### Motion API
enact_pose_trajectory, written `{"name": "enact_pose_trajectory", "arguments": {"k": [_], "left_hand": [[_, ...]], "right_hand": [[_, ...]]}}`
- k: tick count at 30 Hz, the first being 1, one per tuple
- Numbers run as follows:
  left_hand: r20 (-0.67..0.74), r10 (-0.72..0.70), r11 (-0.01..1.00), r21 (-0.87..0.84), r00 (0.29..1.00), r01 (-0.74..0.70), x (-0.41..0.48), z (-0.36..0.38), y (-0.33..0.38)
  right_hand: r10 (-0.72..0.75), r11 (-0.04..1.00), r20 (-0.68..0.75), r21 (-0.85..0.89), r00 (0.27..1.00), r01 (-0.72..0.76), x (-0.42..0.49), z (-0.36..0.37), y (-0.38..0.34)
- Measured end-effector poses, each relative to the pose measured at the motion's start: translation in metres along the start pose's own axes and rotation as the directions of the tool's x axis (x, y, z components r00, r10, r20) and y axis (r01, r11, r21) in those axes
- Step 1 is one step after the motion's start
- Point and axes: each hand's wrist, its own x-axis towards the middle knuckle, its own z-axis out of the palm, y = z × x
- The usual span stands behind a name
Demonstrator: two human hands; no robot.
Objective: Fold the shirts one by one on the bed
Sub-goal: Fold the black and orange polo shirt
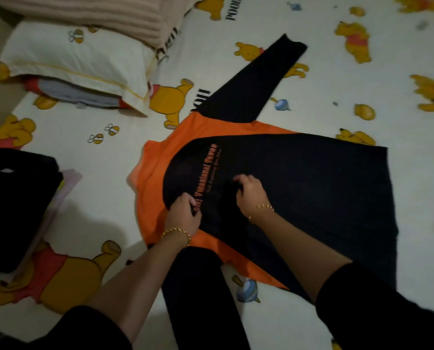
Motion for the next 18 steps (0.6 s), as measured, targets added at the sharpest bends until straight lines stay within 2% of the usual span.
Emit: {"name": "enact_pose_trajectory", "arguments": {"k": [4, 7, 9, 11, 14, 16, 18], "left_hand": [[0.299, 0.184, 0.971, 0.089, 0.936, -0.220, -0.050, 0.048, 0.027], [0.496, 0.265, 0.872, 0.244, 0.827, -0.425, -0.078, 0.078, 0.043], [0.585, 0.282, 0.791, 0.306, 0.761, -0.529, -0.092, 0.094, 0.050], [0.621, 0.287, 0.716, 0.366, 0.729, -0.594, -0.102, 0.106, 0.054], [0.618, 0.317, 0.627, 0.433, 0.720, -0.648, -0.111, 0.115, 0.060], [0.616, 0.334, 0.585, 0.458, 0.713, -0.669, -0.115, 0.119, 0.065], [0.637, 0.320, 0.598, 0.438, 0.701, -0.671, -0.121, 0.121, 0.069]], "right_hand": [[0.157, 0.984, 0.028, -0.090, 0.987, -0.154, -0.096, -0.009, 0.075], [0.277, 0.951, 0.046, -0.154, 0.960, -0.267, -0.158, -0.024, 0.125], [0.287, 0.941, 0.045, -0.202, 0.957, -0.273, -0.194, -0.034, 0.156], [0.205, 0.945, 0.057, -0.270, 0.977, -0.183, -0.228, -0.043, 0.180], [0.032, 0.907, 0.097, -0.420, 0.995, 0.012, -0.264, -0.051, 0.209], [0.036, 0.868, 0.085, -0.497, 0.996, 0.011, -0.277, -0.055, 0.221], [0.126, 0.845, 0.095, -0.531, 0.987, -0.057, -0.282, -0.058, 0.228]]}}
